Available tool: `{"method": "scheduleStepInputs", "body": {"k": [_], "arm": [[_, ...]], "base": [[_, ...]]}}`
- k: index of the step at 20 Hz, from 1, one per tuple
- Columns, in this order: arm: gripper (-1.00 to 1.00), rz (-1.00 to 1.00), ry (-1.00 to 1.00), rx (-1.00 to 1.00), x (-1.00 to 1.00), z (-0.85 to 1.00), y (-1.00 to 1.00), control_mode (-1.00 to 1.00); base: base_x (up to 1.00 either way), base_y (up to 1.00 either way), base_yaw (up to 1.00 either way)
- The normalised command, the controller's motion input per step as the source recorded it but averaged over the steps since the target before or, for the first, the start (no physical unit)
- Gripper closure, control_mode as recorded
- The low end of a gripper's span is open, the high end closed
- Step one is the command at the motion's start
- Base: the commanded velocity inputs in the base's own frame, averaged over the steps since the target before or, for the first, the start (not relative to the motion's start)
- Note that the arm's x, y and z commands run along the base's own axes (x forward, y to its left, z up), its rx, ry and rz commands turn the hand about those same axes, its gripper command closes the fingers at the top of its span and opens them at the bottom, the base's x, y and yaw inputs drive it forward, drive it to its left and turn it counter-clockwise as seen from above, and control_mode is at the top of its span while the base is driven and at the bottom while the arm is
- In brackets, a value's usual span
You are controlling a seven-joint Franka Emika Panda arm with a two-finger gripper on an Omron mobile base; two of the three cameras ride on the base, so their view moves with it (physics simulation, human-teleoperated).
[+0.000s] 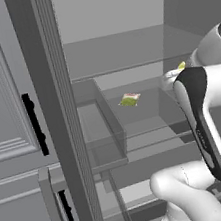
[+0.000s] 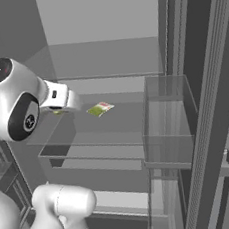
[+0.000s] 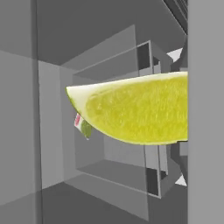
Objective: Grab a lemon wedge from the fridge and one ice cube from the ice bowl, and put them in the glass of lemonade.
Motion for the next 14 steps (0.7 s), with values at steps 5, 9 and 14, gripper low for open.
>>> {"method": "scheduleStepInputs", "body": {"k": [5,9,14], "arm": [[1.0,-0.01,0.0,0.01,-0.37,0.0,-0.04,-1.0],[1.0,0.0,0.0,0.0,0.0,0.0,0.0,-1.0],[1.0,0.0,0.0,0.0,-0.02,0.0,0.0,1.0]], "base": [[0.0,0.0,0.0],[0.0,0.0,0.0],[-0.66,0.0,0.0]]}}
